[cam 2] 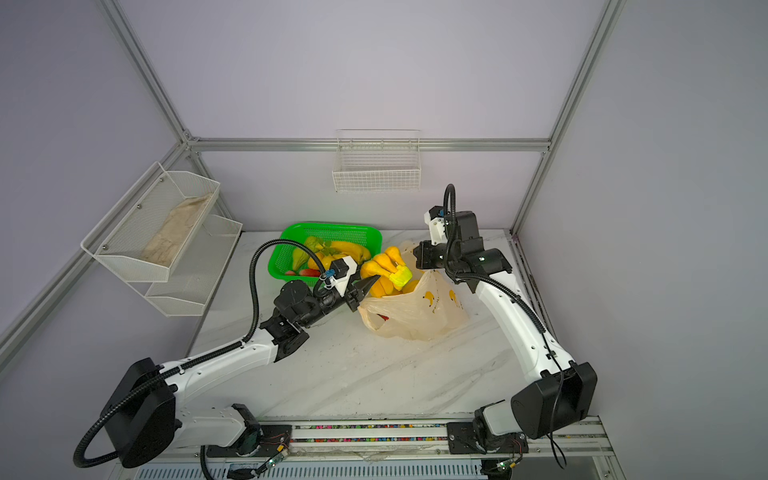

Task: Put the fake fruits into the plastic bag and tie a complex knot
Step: 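Lift the banana bunch with the left gripper and carry it into the bag, then open the left gripper to release the bananas inside the bag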

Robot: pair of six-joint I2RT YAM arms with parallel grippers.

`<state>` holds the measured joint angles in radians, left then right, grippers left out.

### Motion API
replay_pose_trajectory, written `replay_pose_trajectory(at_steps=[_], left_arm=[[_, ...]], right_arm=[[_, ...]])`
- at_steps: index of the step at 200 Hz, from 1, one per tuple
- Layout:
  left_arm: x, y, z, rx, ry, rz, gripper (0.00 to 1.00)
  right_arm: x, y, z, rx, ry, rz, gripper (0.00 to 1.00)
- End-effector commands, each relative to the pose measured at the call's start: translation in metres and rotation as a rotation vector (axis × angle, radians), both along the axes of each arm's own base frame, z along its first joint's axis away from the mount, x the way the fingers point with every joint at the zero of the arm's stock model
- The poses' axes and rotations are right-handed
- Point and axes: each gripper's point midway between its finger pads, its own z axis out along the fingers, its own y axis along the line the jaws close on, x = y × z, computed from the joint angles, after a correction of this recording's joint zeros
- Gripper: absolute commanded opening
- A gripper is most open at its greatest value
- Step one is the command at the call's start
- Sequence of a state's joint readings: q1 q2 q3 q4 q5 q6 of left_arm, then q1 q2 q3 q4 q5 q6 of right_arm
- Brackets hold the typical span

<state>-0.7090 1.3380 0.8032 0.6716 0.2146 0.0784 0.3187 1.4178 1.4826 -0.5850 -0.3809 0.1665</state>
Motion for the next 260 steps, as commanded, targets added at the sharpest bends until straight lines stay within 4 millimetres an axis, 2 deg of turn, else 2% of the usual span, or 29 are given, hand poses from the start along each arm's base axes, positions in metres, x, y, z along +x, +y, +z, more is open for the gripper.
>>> replay_pose_trajectory(at_steps=[1, 29, 48, 51, 57, 92, 118, 135, 139, 164, 182, 214, 260], left_arm=[[-0.003, 0.0, -0.001, -0.004, -0.077, -0.011, 0.15], [0.006, -0.001, -0.027, 0.034, -0.034, 0.02, 0.15], [0.01, 0.003, -0.037, 0.03, -0.004, 0.049, 0.15], [0.015, 0.001, -0.051, 0.047, 0.025, 0.057, 0.15], [0.019, 0.003, -0.059, 0.047, 0.049, 0.072, 0.15], [0.027, 0.003, -0.085, 0.099, 0.109, 0.095, 0.15], [0.038, 0.004, -0.097, 0.119, 0.161, 0.125, 0.15], [0.051, 0.01, -0.098, 0.078, 0.223, 0.165, 0.15], [0.053, 0.01, -0.098, 0.072, 0.236, 0.172, 0.15], [0.069, 0.008, -0.104, 0.097, 0.286, 0.216, 0.15], [0.073, -0.004, -0.11, 0.129, 0.31, 0.186, 0.16], [0.071, -0.033, -0.104, 0.091, 0.337, 0.113, 0.18], [0.072, -0.067, -0.076, -0.023, 0.348, 0.044, 0.22]], right_arm=[[-0.011, 0.001, 0.017, 0.044, -0.022, 0.034, 0.0], [-0.012, -0.002, 0.018, 0.049, -0.017, 0.028, 0.0], [-0.011, -0.003, 0.016, 0.046, -0.014, 0.022, 0.0], [-0.011, -0.002, 0.016, 0.046, -0.014, 0.023, 0.0], [-0.011, -0.003, 0.016, 0.046, -0.014, 0.023, 0.0], [-0.013, 0.002, 0.016, 0.052, -0.021, 0.053, 0.0], [-0.013, 0.002, 0.015, 0.047, -0.025, 0.061, 0.0], [-0.012, 0.0, 0.012, 0.035, -0.023, 0.051, 0.0], [-0.017, -0.002, 0.021, 0.039, -0.048, 0.052, 0.0], [-0.019, -0.001, 0.022, 0.052, -0.048, 0.058, 0.0], [-0.017, 0.002, 0.024, 0.083, -0.048, 0.055, 0.0], [-0.013, 0.009, 0.021, 0.131, -0.035, 0.063, 0.0], [-0.011, 0.011, 0.014, 0.147, -0.016, 0.059, 0.0]])
